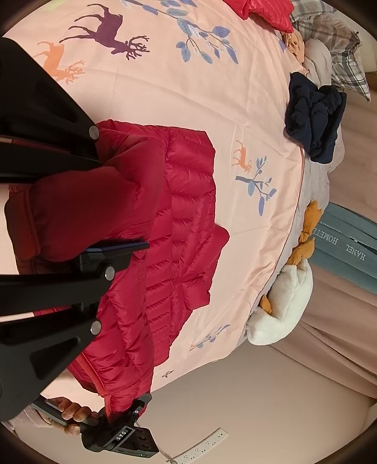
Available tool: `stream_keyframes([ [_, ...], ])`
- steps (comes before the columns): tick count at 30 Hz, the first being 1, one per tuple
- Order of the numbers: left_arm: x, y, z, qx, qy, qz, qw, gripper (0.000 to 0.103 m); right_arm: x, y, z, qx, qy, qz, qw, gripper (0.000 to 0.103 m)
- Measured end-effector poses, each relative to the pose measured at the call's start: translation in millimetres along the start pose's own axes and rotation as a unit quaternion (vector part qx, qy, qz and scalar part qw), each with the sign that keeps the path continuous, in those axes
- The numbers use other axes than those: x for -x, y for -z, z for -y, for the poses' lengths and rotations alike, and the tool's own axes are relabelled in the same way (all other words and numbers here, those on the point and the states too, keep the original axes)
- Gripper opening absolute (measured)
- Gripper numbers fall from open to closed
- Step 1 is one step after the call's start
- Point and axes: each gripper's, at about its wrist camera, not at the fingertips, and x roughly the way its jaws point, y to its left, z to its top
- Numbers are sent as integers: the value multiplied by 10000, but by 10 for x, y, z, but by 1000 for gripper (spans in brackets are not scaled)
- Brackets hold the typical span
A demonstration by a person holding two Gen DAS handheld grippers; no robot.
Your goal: Fold large clothes
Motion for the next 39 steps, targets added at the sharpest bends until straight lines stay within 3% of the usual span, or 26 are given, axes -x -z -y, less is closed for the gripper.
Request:
stream_keyframes([
  [39, -198, -76, -12, 9, -71, -85, 9999, 16, -93, -52, 120, -211, 39, -8, 9998, 22],
])
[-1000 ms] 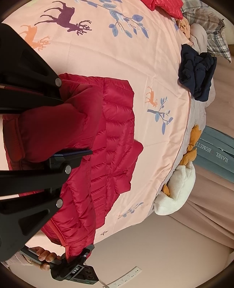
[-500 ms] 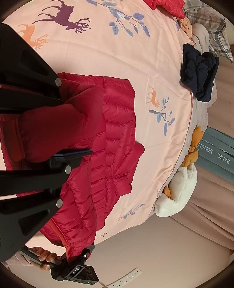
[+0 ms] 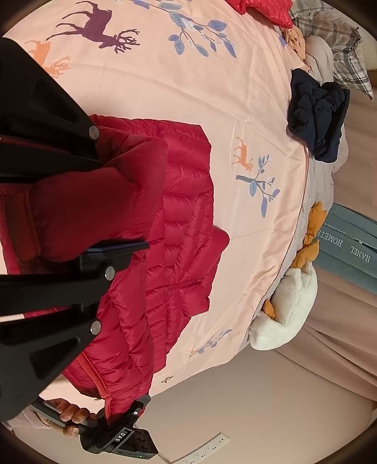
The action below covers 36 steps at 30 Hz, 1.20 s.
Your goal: Fold large clothes
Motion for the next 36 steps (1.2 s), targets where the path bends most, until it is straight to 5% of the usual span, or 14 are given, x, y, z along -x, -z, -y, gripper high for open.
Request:
stream_keyframes([
  [24, 561, -137, 218, -88, 349, 614, 9975, 17, 435, -95, -239, 82, -577, 382, 9976, 23],
  [36, 210, -281, 162, 61, 193, 440, 9988, 17, 79, -224, -101, -55, -252, 237, 9994, 23],
])
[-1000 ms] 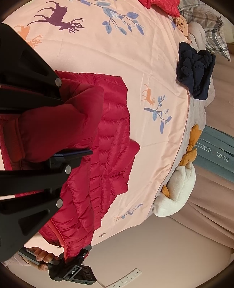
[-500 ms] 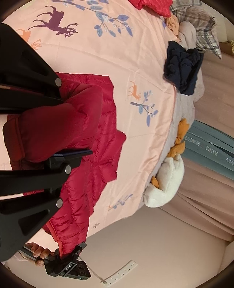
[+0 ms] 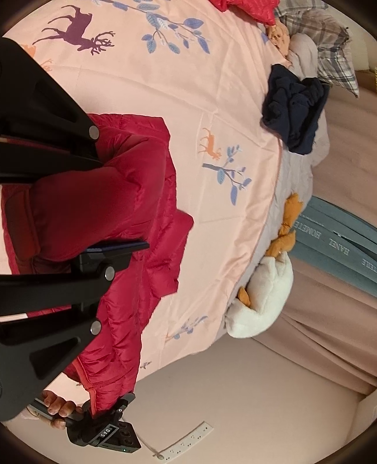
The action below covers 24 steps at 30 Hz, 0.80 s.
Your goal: Fold large clothes
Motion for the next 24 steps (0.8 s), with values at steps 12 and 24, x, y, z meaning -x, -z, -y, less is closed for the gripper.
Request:
stream_keyframes([
  [12, -422, 5, -122, 26, -293, -385, 9988, 17, -342, -50, 242, -231, 466, -312, 9982, 23],
  [24, -685, -39, -249, 339, -306, -650, 9968, 18, -536, -129, 349, -333, 669, -525, 9958, 23],
])
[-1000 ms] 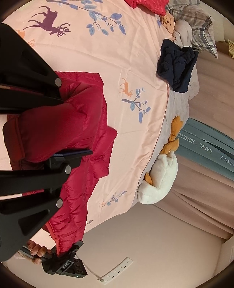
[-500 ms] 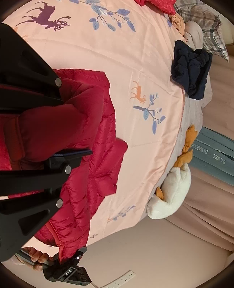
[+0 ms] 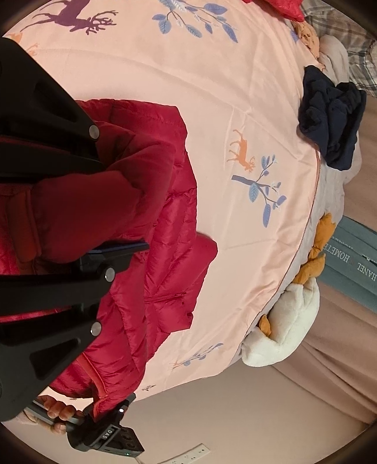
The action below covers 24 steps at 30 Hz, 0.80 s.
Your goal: Fold large clothes
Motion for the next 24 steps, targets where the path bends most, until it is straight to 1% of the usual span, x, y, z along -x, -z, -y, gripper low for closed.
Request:
stream_keyframes([
  [10, -29, -125, 47, 27, -120, 34, 9999, 18, -65, -162, -135, 236, 86, 51, 9997, 23],
  [19, -135, -264, 45, 66, -312, 53, 9995, 18, -306, -342, -101, 159, 199, 34, 9997, 23],
  [24, -240, -343, 43, 79, -431, -1, 9990, 18, -424, -409, -60, 112, 286, -16, 9995, 23],
])
